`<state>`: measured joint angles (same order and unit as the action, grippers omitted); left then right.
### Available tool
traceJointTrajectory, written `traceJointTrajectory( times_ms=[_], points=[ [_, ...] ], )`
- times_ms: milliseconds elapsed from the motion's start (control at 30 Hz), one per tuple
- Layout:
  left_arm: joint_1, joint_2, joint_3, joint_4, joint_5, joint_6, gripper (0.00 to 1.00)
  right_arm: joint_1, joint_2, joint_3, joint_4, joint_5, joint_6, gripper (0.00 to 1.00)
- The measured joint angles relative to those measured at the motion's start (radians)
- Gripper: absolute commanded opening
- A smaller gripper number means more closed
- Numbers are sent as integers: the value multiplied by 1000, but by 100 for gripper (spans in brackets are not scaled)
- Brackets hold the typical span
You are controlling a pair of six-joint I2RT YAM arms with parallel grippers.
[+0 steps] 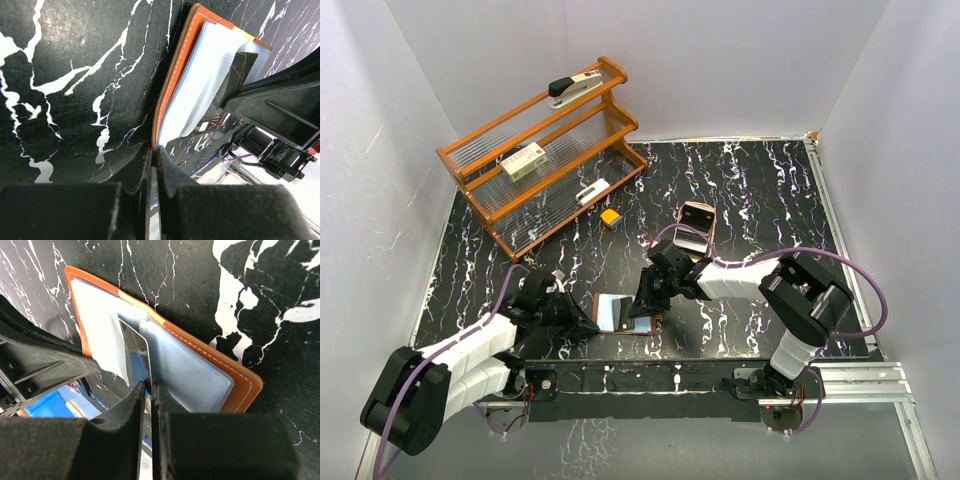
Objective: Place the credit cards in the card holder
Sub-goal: Insert the credit card into the card holder.
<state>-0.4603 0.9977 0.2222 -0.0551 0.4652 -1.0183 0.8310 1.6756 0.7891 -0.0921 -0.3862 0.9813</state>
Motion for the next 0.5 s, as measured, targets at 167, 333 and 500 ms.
traceJointTrajectory(
  times_ms=[167, 333, 500],
  points=[
    [0, -5, -23, 33, 6, -32, 0, 0, -3, -9, 13, 18, 20, 4],
    [0, -11, -47, 71, 16, -60, 0, 0, -8, -18, 22, 27, 37, 4],
    [0, -11, -52, 83, 20, -69, 0, 1, -16, -19, 22, 45, 42, 4]
  ],
)
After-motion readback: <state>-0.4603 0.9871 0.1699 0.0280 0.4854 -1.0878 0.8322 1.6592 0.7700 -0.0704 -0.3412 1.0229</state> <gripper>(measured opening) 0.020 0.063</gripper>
